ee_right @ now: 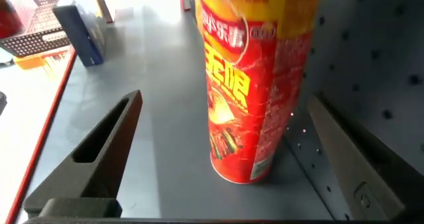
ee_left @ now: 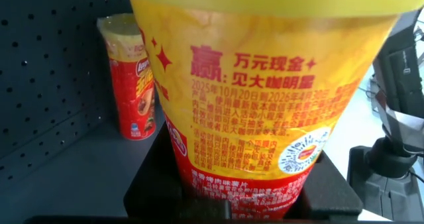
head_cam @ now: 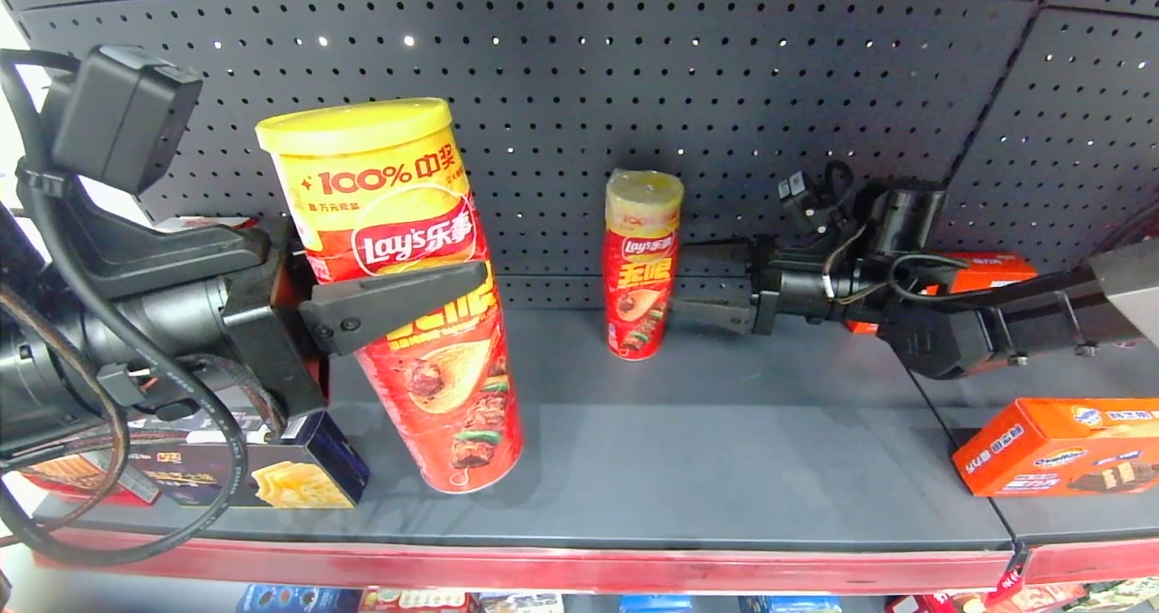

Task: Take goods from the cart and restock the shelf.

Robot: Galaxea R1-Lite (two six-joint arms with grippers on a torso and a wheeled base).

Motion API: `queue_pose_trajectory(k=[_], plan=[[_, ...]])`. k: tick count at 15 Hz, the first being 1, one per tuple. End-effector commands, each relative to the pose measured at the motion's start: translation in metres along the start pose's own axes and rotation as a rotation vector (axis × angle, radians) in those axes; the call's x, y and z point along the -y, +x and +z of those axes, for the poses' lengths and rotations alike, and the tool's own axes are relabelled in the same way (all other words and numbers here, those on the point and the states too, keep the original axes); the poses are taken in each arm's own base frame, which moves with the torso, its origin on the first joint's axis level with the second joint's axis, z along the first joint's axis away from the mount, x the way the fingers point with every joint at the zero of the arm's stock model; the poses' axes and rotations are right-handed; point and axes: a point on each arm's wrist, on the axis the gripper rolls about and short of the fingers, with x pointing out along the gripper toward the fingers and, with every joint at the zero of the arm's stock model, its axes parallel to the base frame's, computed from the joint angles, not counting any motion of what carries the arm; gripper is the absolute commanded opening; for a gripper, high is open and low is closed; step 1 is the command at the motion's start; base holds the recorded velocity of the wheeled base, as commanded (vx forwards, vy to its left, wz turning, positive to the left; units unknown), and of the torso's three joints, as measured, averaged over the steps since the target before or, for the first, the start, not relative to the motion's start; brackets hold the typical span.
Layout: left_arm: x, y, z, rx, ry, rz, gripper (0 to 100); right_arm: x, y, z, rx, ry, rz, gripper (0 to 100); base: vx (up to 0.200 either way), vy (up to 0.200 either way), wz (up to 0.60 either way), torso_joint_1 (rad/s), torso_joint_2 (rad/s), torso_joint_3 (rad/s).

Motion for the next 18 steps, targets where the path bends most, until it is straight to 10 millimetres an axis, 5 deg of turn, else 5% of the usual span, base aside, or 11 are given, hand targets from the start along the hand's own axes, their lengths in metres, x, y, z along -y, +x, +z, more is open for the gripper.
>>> queue_pose_trajectory(k=[1,4,12,18], plan=[[0.0,0.0,0.001,0.003,0.002,0.0,0,0.006,0.009,-0.016,-0.011,0.018,0.008,100,0.0,0.0,0.0,0.0,0.0,0.0],[-0.002,0.001,-0.003,-0.009,-0.008,0.003,0,0.014,0.019,-0.03,-0.014,0.026,0.014,100,0.0,0.0,0.0,0.0,0.0,0.0],[-0.006,0.006,-0.006,-0.005,-0.005,0.002,0,0.007,0.041,-0.03,-0.001,0.019,0.06,100,0.0,0.0,0.0,0.0,0.0,0.0],[-0.007,0.006,-0.006,-0.003,-0.003,0.004,0,-0.01,0.032,-0.023,-0.015,0.003,0.07,100,0.0,0.0,0.0,0.0,0.0,0.0]])
